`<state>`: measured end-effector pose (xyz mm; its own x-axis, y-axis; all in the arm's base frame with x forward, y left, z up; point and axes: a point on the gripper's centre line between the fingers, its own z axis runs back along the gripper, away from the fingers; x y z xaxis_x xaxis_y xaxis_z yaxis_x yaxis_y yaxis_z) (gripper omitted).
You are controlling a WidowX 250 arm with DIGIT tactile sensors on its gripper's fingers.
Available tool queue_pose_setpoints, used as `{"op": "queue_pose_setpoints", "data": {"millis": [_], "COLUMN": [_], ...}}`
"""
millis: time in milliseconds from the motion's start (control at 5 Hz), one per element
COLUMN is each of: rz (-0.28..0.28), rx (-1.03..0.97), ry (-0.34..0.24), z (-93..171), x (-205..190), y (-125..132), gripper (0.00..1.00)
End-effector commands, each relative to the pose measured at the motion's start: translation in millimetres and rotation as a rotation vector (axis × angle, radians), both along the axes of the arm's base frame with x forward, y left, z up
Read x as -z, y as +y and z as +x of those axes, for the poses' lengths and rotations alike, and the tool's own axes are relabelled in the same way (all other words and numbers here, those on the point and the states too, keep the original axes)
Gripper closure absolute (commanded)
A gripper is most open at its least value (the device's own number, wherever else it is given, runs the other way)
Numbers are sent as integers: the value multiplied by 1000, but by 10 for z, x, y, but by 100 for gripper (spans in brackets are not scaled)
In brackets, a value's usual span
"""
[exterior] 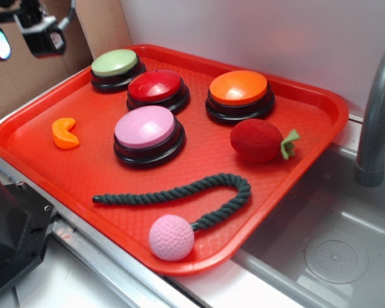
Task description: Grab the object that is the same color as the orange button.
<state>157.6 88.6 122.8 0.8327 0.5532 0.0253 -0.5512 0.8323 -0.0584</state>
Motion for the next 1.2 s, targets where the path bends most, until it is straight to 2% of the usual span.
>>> {"op": "queue_pose_setpoints", "data": {"millis": [0, 400, 1000], "rz": [29, 44, 11], "rx": [-75, -159, -170], "ry": [-43, -36, 8], "z": [30, 45, 61], "x": [386, 693, 1036], "y": [203, 308, 265], "gripper": [0, 0, 0]}}
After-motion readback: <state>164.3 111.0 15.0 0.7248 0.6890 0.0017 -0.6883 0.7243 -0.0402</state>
